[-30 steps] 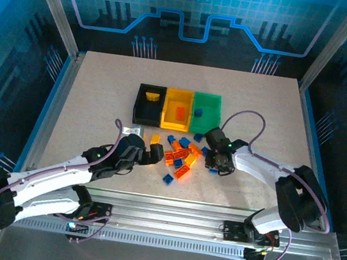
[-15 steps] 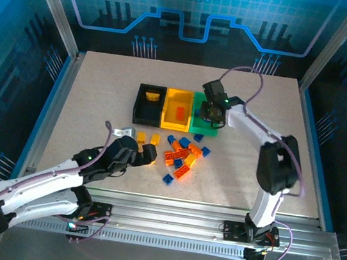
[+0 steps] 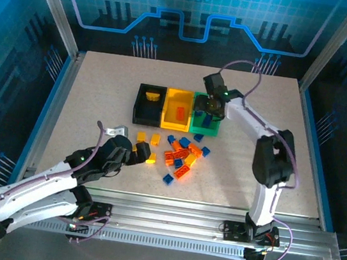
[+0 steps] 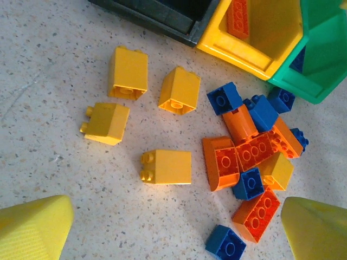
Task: Sort the legos into containers by color
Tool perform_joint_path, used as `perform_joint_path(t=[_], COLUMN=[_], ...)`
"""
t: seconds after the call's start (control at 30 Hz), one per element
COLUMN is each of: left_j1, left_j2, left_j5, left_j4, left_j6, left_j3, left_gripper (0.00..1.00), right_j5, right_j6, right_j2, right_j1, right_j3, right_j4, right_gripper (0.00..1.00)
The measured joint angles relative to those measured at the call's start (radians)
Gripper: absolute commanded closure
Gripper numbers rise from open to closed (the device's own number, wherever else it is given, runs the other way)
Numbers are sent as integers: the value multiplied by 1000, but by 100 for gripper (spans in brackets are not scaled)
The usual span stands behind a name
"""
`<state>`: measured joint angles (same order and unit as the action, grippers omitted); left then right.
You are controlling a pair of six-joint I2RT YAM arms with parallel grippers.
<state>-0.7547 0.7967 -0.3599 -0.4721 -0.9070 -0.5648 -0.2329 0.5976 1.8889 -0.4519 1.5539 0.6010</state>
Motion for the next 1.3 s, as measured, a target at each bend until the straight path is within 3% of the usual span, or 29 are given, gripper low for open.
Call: perform_joint_path(t=[0.17,0.37,0.6,0.77,0.97,1.2,1.3], left_j1=[27,9,-10,-23,-27,-26,44], left_j2=[187,483,691,781,785,573,497], left_j5=[37,60,26,12,-11,-14,-16], left_j4=[29,87,124,159,163,128,111], left_j6=[54,113,156,175,173,174,177], left_j3=[-31,-122,-178,-205,-205,-203,-258], left_gripper=[10,17,22,39,64,63,64], right_j5=[39,73,84,84,84,84,85], right_j6=[16,38,49,50,53,60,68], right_j2=[-259,-410,-516,-568,-587,-612,-616], right_j1=[-19,-27,-27,-27,-27,-27,-26], right_j3=[-257,-470,-574,-592,-615,-637,-650], right_j4=[-50,-88,-97,-105,-108,-117,-125], right_gripper=[24,24,24,24,24,24,24])
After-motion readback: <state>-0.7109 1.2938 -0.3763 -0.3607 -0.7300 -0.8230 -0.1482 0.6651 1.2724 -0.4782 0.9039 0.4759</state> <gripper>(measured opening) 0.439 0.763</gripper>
